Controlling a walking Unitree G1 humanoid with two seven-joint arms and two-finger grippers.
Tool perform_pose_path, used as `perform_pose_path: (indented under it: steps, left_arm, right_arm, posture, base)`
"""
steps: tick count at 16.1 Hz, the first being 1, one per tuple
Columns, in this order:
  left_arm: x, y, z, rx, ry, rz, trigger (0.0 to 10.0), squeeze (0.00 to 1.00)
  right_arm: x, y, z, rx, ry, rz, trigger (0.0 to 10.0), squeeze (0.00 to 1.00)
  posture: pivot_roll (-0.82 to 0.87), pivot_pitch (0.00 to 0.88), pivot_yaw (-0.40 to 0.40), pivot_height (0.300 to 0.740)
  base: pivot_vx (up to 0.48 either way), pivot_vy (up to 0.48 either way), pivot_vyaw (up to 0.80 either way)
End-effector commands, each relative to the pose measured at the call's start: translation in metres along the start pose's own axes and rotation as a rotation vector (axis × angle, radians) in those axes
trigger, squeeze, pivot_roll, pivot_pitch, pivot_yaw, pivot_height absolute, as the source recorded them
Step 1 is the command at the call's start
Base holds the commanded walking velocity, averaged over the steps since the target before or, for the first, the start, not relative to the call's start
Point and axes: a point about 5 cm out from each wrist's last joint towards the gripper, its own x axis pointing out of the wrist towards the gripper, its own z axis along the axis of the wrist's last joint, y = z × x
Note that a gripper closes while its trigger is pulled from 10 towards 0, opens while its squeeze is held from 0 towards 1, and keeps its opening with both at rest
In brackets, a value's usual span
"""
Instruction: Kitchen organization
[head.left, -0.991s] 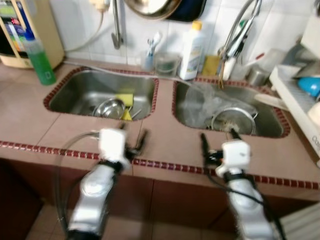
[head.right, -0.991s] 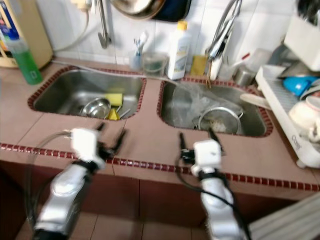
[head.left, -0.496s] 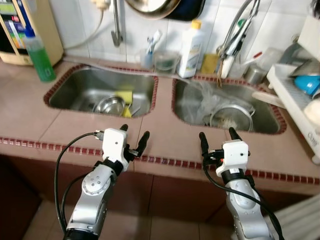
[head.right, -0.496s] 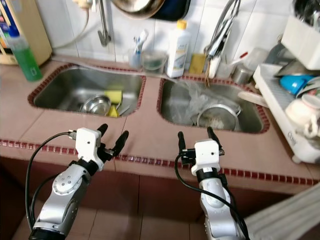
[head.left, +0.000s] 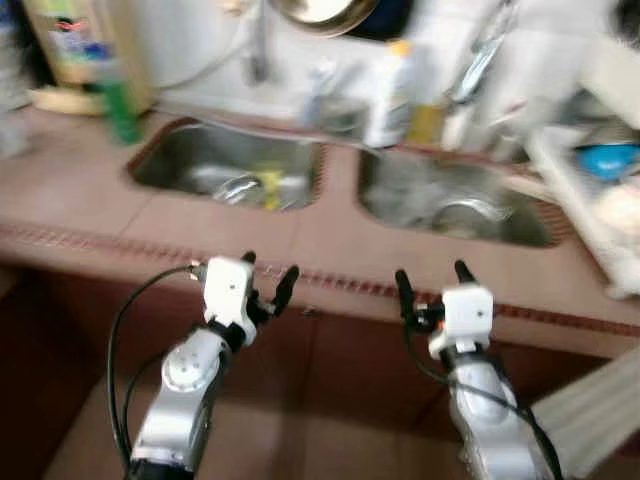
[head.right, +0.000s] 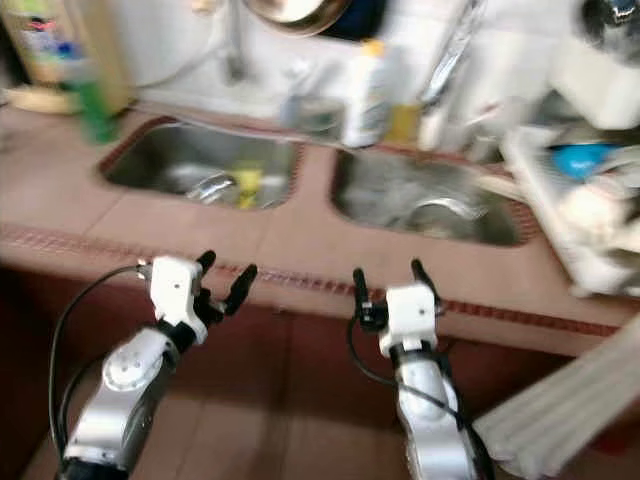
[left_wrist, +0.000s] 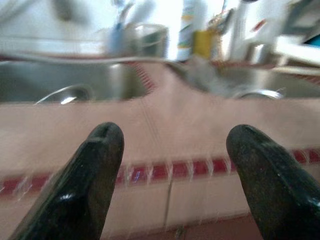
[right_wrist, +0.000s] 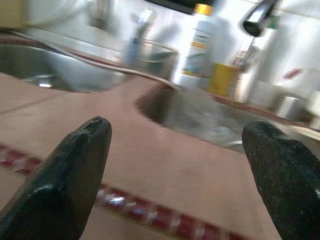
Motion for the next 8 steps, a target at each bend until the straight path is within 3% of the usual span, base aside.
perform_pose_path:
  steps: [1,3,8]
  left_arm:
    - [0.0026,-0.004,0.0031,0.002,-0.007,-0.018,10.0,0.0]
    - [0.0033,-0.0048,0.0035,0.002,-0.008,-0.022,10.0,0.0]
    - [0.0,-0.0052,0.0006,0.046,-0.022,-0.025,10.0,0.0]
  right_arm:
    - [-0.001,-0.0066,0.0007,-0.005,0.0,-0.025,10.0,0.0]
    - [-0.0005,-0.007,0.0008,-0.01,-0.001,-0.023,10.0,0.0]
    - [-0.0031,-0.0043,-0.0041,-0.035,0.014,0.022,10.0,0.0]
  posture:
    - [-0.08,0.0,-0.047,0.74]
    - [-0.08,0.0,-0.048,0.74]
    - [-0.07,0.0,-0.051,0.74]
  base:
    - [-0.274,0.0,0.0]
    - [-0.261,0.0,0.0]
    - [0.0,0.0,0.0]
